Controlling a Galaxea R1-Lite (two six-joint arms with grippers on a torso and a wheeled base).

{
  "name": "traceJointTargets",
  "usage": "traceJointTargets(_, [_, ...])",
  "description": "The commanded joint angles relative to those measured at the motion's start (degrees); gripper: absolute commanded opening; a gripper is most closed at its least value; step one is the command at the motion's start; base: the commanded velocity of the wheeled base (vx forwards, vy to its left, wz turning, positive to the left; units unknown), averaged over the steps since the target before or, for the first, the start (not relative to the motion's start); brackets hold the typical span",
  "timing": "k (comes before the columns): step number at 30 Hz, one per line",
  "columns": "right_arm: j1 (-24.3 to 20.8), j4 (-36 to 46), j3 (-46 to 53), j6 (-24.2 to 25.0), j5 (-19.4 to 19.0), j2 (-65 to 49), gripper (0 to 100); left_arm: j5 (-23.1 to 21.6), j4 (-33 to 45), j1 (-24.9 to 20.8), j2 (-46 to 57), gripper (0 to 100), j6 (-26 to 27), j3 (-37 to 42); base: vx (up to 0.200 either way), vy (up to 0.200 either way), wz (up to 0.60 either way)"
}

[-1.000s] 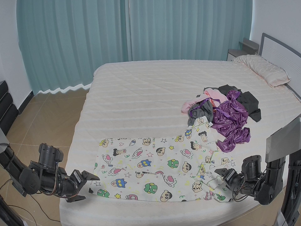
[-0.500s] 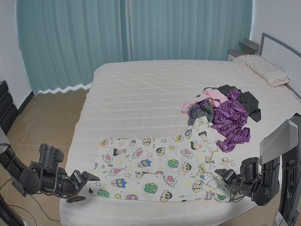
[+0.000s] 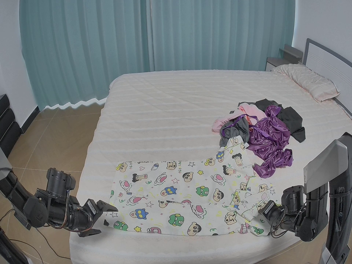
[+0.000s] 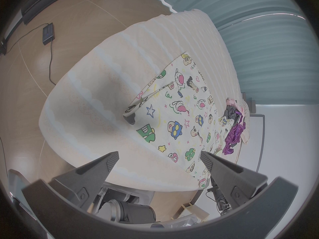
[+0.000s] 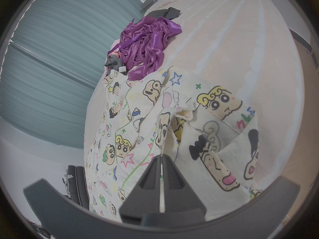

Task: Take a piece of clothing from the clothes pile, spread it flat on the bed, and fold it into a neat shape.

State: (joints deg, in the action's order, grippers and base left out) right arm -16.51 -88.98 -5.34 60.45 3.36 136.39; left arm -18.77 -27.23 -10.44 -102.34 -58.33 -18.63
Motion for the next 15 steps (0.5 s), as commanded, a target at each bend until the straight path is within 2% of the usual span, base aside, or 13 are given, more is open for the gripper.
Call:
traceJointTargets(1, [0.07,-0.76,0.86,-0.07,0.06,-1.3,0,0.05,-0.01,-0.29,-0.14,100,-0.03,0.08,0.0,0.0,0.0])
traceJointTargets(9, [-0.98,-0.67,5.34,-3.76,-0.11,-10.79,0,0.05,-0.01,-0.29,-0.14,100,-0.03,0.26,0.0,0.0,0.0])
traceJointTargets(15, [-3.53,4.78,5.34,-3.94,0.06,-17.47,0,0.05,-0.1,-0.29,-0.14,100,-0.03,0.52,0.0,0.0,0.0])
